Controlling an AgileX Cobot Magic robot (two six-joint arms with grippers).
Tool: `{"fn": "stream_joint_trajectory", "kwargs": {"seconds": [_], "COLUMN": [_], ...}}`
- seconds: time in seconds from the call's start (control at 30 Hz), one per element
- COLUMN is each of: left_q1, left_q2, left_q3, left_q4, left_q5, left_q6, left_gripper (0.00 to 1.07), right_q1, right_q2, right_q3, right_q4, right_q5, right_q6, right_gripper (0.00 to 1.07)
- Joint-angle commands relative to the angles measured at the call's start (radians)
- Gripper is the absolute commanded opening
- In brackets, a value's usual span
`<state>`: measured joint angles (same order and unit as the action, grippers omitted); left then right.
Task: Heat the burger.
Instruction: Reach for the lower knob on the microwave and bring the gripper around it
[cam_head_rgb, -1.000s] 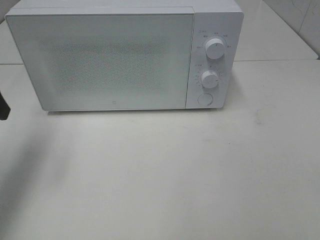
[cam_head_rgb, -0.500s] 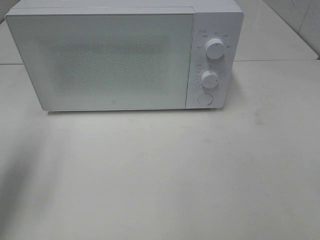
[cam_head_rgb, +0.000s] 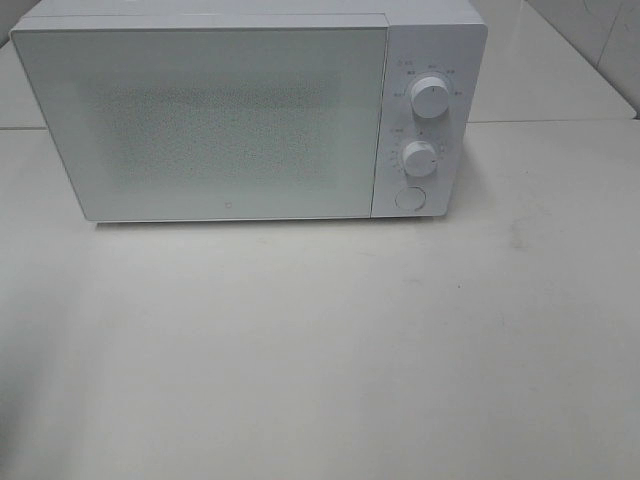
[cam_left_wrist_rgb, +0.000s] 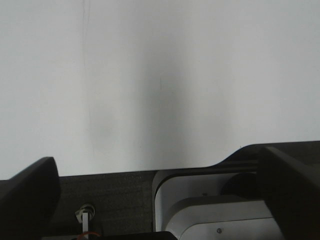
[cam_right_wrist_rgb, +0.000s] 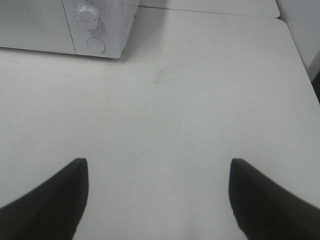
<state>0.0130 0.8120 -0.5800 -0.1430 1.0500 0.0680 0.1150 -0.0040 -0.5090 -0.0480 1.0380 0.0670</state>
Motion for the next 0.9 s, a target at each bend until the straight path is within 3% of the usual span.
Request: {"fn": "stream_joint_trajectory", "kwargs": {"seconds": [0.03, 0.5, 0.9], "left_q1": [0.001, 0.001, 0.001], "left_q2": [-0.103, -0.53, -0.772], "left_q3": [0.042, 0.079, 0.079], "left_q4": [-0.001, 0.012, 0.007], "left_q5": [-0.023, -0.011, -0.011], "left_q6": [-0.001, 0.01, 0.01], "left_gripper": [1.0, 1.0, 1.0], "right_q1": [-0.007, -0.007, -0.007], "right_q2": [-0.026, -0.026, -0.026], "right_q3": [0.002, 0.002, 0.002], "right_q4": [-0.002, -0.002, -0.002], "right_q5": [-0.003, -0.003, -0.003], "right_q6": [-0.007, -0.007, -0.007], "right_gripper": [0.75, 0.75, 0.75]}}
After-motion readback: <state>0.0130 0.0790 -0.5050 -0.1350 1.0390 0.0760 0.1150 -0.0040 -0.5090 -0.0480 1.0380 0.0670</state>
